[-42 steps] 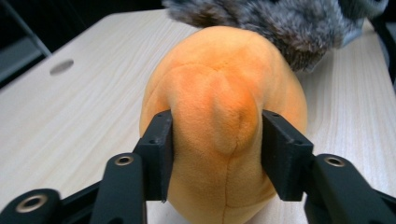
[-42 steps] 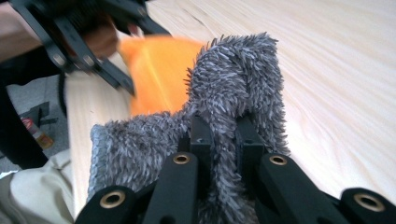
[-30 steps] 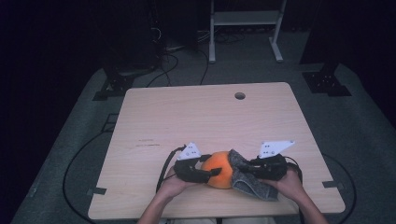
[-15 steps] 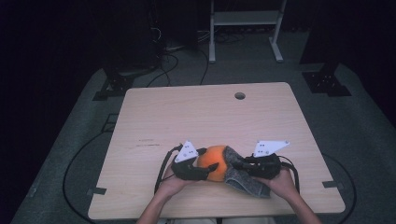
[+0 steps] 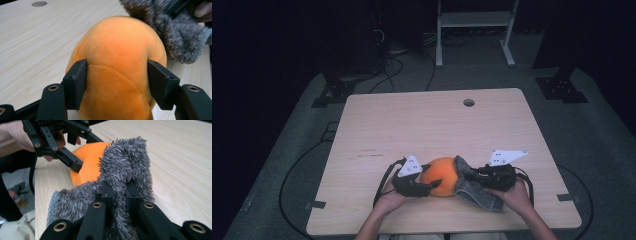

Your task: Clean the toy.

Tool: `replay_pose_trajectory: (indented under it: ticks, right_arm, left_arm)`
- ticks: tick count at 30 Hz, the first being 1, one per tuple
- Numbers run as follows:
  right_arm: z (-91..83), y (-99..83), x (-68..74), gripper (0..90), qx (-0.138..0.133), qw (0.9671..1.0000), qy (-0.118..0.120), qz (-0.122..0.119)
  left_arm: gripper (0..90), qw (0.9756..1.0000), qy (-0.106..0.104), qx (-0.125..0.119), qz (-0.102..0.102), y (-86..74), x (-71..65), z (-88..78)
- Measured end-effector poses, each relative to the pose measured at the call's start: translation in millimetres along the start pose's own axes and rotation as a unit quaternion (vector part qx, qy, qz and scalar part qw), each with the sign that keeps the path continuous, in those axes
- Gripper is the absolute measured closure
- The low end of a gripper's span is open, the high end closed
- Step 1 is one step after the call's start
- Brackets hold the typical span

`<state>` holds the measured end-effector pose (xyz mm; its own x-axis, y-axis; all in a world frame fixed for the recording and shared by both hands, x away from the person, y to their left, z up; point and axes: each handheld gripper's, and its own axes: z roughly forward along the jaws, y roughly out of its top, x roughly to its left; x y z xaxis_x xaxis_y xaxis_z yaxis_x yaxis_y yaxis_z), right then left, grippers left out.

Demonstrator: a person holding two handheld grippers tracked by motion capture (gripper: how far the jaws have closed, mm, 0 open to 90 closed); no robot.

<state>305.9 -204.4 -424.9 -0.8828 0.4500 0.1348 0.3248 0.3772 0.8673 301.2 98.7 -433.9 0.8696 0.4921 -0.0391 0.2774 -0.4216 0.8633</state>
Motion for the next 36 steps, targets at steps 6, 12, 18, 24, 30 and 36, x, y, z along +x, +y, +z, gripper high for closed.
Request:
replay_pose_trajectory:
  ticks: [6,12,18,24,30,36]
  right_arm:
    - [3.6,-3.6,5.8,80.8,0.005,0.9996,0.02,-0.017]
    - [3.1,-9.3,-5.4,80.9,0.015,0.9997,-0.021,-0.001]
    - [-5.0,-14.8,-11.7,80.8,0.006,0.9997,-0.011,0.023]
    - [2.6,-5.0,0.7,80.8,-0.011,0.9998,0.019,-0.003]
    - [0.2,-14.8,-9.1,80.8,0.019,0.9995,-0.009,0.025]
    - [2.4,6.8,16.9,80.8,-0.029,0.9976,0.06,-0.021]
  left_arm:
    - [15.8,0.9997,0.005,-0.014,-0.018,14.1,1.9,1.4]
    - [29.2,0.9999,0.0,-0.003,-0.014,4.8,2.3,4.1]
    - [30.6,1.0,0.002,-0.002,-0.003,0.7,-1.6,4.7]
    - [30.9,1.0,0.004,0.002,0.002,-1.4,-1.8,3.3]
    - [29.9,0.9999,-0.001,-0.003,0.01,-1.4,-4.7,5.9]
    - [30.1,0.9998,-0.001,0.0,0.019,-0.9,-7.9,7.0]
